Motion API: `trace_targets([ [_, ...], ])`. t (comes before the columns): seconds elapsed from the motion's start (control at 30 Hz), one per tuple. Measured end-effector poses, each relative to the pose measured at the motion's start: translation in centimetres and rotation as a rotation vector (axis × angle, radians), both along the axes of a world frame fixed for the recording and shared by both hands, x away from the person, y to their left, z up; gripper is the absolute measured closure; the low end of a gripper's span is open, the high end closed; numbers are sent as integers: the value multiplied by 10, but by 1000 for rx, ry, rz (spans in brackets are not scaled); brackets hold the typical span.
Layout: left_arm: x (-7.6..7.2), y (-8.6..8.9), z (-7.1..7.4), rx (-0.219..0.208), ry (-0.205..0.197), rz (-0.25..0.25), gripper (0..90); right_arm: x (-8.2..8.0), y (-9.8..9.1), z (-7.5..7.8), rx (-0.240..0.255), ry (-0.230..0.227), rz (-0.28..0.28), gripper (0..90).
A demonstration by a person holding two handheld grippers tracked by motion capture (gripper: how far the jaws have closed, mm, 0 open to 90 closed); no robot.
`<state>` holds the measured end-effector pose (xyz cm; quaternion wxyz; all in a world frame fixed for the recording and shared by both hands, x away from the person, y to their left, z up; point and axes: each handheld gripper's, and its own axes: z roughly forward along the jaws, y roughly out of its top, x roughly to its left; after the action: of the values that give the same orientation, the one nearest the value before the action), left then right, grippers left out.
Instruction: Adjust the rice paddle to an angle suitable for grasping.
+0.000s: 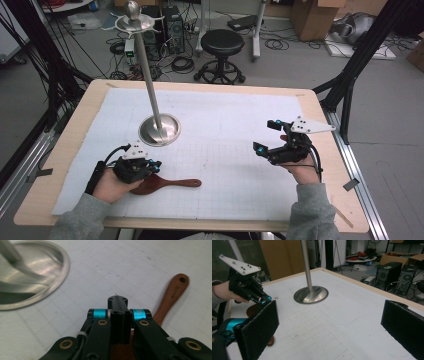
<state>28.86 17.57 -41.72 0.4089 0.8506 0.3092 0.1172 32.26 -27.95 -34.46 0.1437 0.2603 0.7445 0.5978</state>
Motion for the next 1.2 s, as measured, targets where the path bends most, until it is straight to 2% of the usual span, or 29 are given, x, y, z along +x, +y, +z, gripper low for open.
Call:
trace_targets([
  [0.13, -12, -8, 1, 2, 4, -39, 894, 0, -1, 0, 4, -4, 6, 1],
  [0.3, -24, -19, -1, 21, 15, -128, 894, 0, -1, 1, 8, -3, 6, 1],
  [0.37, -26, -23, -5, 33, 27, -170, 894, 0, -1, 1, 9, -5, 5, 1],
  [0.53, -28, -29, -10, 54, 47, -222, 894, 0, -1, 1, 4, 2, 2, 1],
  [0.73, -26, -38, -17, 91, 63, -249, 894, -1, -1, 0, -5, 4, 2, 1],
  [0.9, -23, -40, -17, 91, 57, -257, 894, -5, -1, 1, -18, 0, 1, 1],
  [1.2, -13, -43, -17, 98, 45, -227, 894, -11, -6, -1, -26, 6, -15, 1],
])
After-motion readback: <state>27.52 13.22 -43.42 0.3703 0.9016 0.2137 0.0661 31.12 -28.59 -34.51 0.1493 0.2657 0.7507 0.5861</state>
